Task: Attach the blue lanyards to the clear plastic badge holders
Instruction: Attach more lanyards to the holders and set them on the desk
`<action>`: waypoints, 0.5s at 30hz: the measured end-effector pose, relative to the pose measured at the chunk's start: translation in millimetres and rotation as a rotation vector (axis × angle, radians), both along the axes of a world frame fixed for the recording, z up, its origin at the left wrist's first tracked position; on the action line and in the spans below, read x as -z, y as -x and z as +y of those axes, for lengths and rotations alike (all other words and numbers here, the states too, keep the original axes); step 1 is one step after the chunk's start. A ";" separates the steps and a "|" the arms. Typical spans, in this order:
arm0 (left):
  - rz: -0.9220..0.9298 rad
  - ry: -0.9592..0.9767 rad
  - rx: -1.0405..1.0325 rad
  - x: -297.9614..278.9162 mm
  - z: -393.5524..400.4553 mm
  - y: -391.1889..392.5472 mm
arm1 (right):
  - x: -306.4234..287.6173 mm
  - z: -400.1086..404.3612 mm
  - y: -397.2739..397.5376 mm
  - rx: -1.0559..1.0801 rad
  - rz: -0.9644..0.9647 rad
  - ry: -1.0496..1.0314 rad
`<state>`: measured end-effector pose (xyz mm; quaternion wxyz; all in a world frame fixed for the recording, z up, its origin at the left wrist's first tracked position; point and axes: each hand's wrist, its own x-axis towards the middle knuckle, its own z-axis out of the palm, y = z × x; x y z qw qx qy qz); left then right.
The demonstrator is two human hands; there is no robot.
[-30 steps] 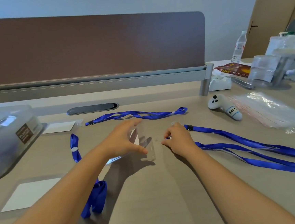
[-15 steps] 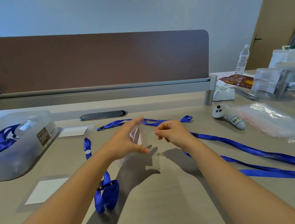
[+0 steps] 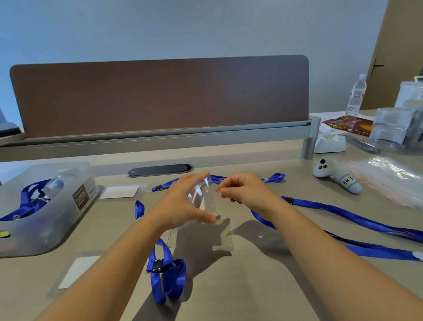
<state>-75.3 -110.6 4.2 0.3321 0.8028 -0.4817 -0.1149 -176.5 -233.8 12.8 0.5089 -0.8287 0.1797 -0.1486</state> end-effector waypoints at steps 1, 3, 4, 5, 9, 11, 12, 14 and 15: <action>-0.020 -0.009 -0.003 0.0 0.3 -0.3 | -0.2 1.5 -0.9 -0.004 -0.001 -0.027; -0.059 -0.031 -0.017 -1.0 1.0 -0.2 | 0.5 3.7 -3.5 -0.008 0.001 -0.094; -0.071 -0.040 -0.027 -1.5 1.4 -0.3 | 0.5 5.1 -4.9 -0.006 0.007 -0.121; -0.078 -0.046 -0.036 -1.9 1.9 -0.7 | 0.2 6.9 -6.4 -0.003 0.015 -0.138; -0.105 -0.059 -0.043 -0.5 4.1 -2.3 | -1.4 14.0 -13.0 -0.024 0.070 -0.118; -0.111 -0.060 -0.037 0.5 3.7 -3.4 | -0.4 15.5 -15.4 -0.045 0.077 -0.145; -0.107 -0.058 -0.033 0.9 3.8 -4.2 | 0.9 15.2 -16.1 -0.061 0.073 -0.170; -0.082 -0.049 -0.026 1.4 5.2 -7.0 | 3.3 13.5 -16.0 -0.092 0.057 -0.219; -0.056 -0.040 -0.025 1.7 6.7 -8.6 | 4.0 12.5 -15.4 -0.103 0.046 -0.245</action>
